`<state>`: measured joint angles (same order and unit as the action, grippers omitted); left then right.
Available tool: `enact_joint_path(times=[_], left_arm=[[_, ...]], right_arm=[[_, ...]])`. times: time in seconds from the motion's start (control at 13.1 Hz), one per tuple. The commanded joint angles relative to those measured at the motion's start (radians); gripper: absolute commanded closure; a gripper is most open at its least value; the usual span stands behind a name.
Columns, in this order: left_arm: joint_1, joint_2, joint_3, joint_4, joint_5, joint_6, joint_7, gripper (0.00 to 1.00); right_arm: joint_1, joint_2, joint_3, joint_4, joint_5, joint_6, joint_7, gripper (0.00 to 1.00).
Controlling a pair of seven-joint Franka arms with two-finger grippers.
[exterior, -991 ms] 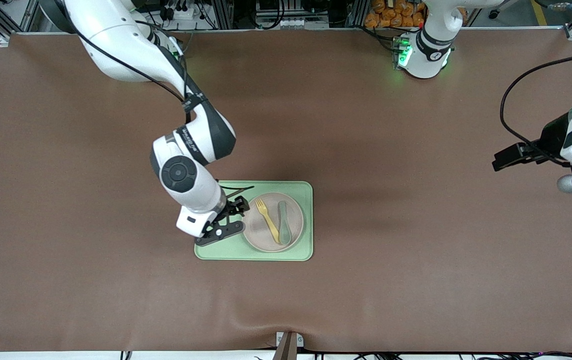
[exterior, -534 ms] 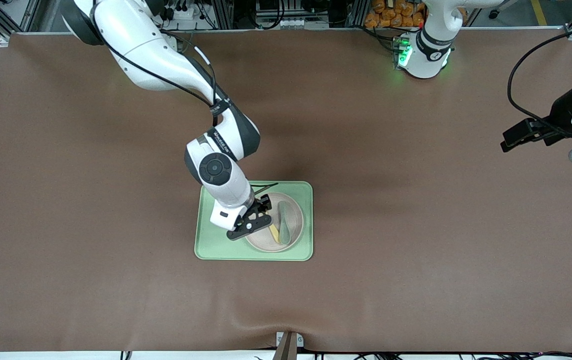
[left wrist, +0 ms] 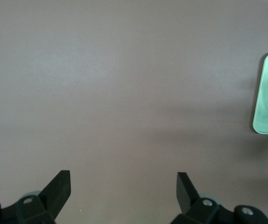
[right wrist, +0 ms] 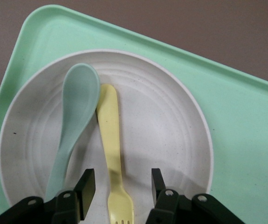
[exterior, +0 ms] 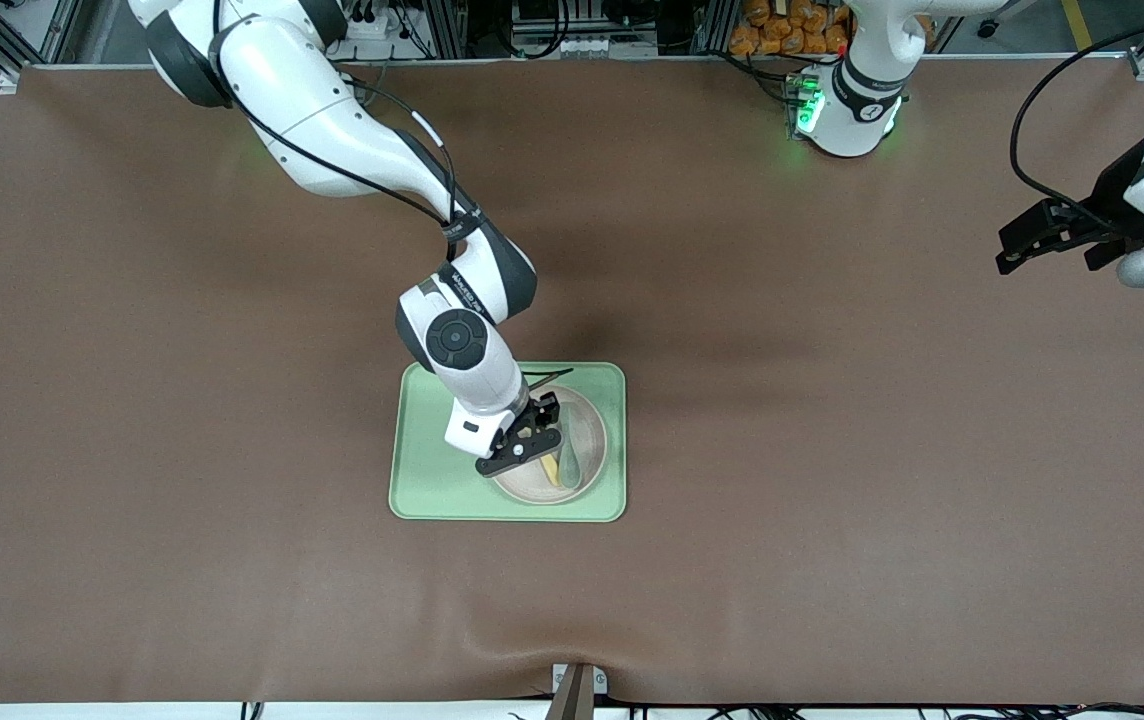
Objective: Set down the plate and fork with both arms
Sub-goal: 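Lower the right gripper over the yellow fork and grasp it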
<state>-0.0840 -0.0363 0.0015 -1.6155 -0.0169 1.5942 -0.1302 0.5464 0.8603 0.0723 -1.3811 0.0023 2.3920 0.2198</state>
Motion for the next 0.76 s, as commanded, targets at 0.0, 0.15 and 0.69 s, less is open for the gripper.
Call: enact_joint_path(times=[0.0,0.15,0.69], left_arm=[[0.004,-0.008,-0.006,0.025,0.028,-0.03,0.023,0.0],[0.006,-0.008,-0.006,0.028,0.028,-0.03,0.023,0.0],[-0.007,0.024,-0.006,0.091,0.066,-0.085,0.024,0.0]], right_arm=[[0.017,0.028,-0.012,0.036,-0.004,0.009,0.015,0.47],[0.023,0.031,-0.012,0.036,-0.005,0.01,0.036,0.49],[0.032,0.039,-0.017,0.033,-0.031,0.018,0.038,0.5]])
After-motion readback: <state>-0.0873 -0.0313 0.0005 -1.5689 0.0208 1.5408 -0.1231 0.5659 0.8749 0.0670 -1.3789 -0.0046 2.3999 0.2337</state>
